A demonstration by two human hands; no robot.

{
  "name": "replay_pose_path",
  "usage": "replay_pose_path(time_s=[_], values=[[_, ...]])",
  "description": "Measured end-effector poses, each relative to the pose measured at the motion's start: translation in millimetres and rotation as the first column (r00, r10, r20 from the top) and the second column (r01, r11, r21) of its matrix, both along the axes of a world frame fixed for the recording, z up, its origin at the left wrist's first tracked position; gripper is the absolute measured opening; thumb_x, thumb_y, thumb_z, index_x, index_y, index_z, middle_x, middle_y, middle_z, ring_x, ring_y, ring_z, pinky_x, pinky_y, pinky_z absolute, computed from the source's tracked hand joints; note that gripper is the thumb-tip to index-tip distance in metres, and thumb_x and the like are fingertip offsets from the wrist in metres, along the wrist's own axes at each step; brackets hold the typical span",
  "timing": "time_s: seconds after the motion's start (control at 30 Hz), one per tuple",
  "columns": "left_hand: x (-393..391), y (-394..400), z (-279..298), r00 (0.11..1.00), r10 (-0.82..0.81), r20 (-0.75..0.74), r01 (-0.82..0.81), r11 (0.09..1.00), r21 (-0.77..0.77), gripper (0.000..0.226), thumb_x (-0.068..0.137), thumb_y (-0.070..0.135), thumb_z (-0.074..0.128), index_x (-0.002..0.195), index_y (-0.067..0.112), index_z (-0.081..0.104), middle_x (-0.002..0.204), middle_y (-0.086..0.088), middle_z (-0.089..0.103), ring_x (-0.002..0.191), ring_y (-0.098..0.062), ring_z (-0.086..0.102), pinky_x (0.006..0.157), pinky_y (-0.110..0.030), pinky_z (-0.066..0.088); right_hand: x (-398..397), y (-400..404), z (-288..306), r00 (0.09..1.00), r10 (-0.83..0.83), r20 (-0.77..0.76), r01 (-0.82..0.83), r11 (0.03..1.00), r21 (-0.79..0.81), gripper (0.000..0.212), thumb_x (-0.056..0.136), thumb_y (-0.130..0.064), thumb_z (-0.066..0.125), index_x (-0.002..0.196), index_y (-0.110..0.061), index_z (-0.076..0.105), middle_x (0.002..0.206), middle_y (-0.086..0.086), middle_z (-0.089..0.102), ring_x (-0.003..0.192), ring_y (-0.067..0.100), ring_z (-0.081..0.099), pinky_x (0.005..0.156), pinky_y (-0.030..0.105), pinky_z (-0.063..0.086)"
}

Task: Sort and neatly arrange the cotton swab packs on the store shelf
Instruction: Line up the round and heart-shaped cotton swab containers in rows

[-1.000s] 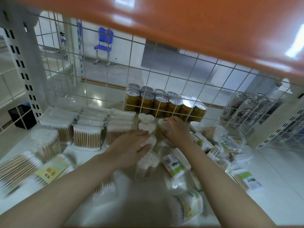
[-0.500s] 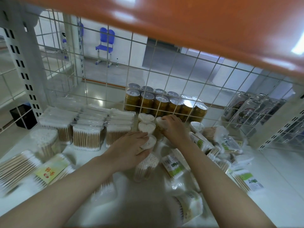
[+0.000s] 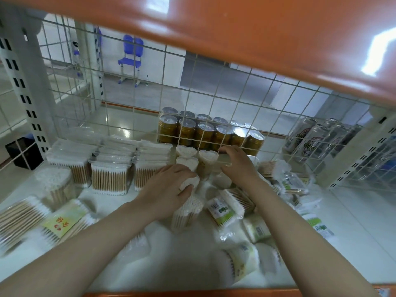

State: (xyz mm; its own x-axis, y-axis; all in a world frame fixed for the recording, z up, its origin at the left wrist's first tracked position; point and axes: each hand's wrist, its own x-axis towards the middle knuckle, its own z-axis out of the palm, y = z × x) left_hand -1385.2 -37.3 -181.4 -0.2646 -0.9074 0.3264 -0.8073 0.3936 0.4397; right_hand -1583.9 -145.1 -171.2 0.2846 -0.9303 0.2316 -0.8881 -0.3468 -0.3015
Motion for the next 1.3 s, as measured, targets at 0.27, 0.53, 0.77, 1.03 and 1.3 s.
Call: replay_pose_path(time_s=[0.27,0.53,0.77,1.03,1.3], values=[[-12.8,10.8,6.8,0.999,-0.005,-0.038,0.004,0.999,-0.032,0.031,0.093,0.024,0.048,0.122,0.022,0.056,0.122,0.006,0.053,0.111,-0.014,0.047,0.091,-0.03,0.039,-19.1,25.9,3.2,0.998,-0.027,-0.056,0.028,1.0,0.013,0.039,0.089,-0.015,0.056,0.127,-0.02,0.051,0.128,0.001,0.049,0.111,0.017,0.05,0.08,0.02,0.034],[-20.4,31.2,7.0,0.995,-0.057,-0.088,0.046,0.992,-0.121,0.034,0.086,0.025,0.041,0.1,0.01,0.068,0.097,-0.002,0.062,0.09,-0.023,0.059,0.072,-0.028,0.04,-27.4,61.5,3.5,0.999,0.017,-0.034,-0.017,1.0,-0.004,0.034,0.085,-0.012,0.058,0.119,-0.015,0.059,0.114,0.004,0.059,0.101,0.02,0.055,0.079,0.027,0.04],[-18.7,49.2,1.4,0.984,-0.172,-0.051,0.164,0.977,-0.134,0.038,0.082,0.029,0.037,0.09,0.011,0.069,0.082,-0.002,0.062,0.071,-0.022,0.062,0.059,-0.035,0.051,-29.5,86.4,0.2,1.0,-0.022,0.004,0.022,0.999,0.026,0.032,0.086,-0.01,0.056,0.117,-0.014,0.061,0.113,0.005,0.061,0.103,0.02,0.055,0.079,0.024,0.04],[-18.6,61.8,-4.3,0.976,-0.214,0.034,0.216,0.971,-0.099,0.035,0.079,0.027,0.038,0.089,0.016,0.07,0.081,0.001,0.065,0.072,-0.021,0.064,0.062,-0.033,0.052,-38.3,113.7,0.8,1.0,0.009,-0.003,-0.009,0.995,0.099,0.03,0.085,-0.012,0.06,0.116,-0.014,0.061,0.113,0.004,0.059,0.103,0.018,0.054,0.082,0.024,0.04],[-6.5,57.4,-6.1,0.996,-0.083,0.023,0.085,0.99,-0.11,0.037,0.075,0.028,0.037,0.085,0.013,0.07,0.083,-0.002,0.063,0.073,-0.028,0.061,0.064,-0.04,0.053,-30.6,109.0,-4.4,0.971,0.101,-0.217,-0.056,0.977,0.205,0.055,0.082,-0.013,0.063,0.134,-0.018,0.047,0.135,0.005,0.048,0.122,0.022,0.042,0.098,0.026,0.034]])
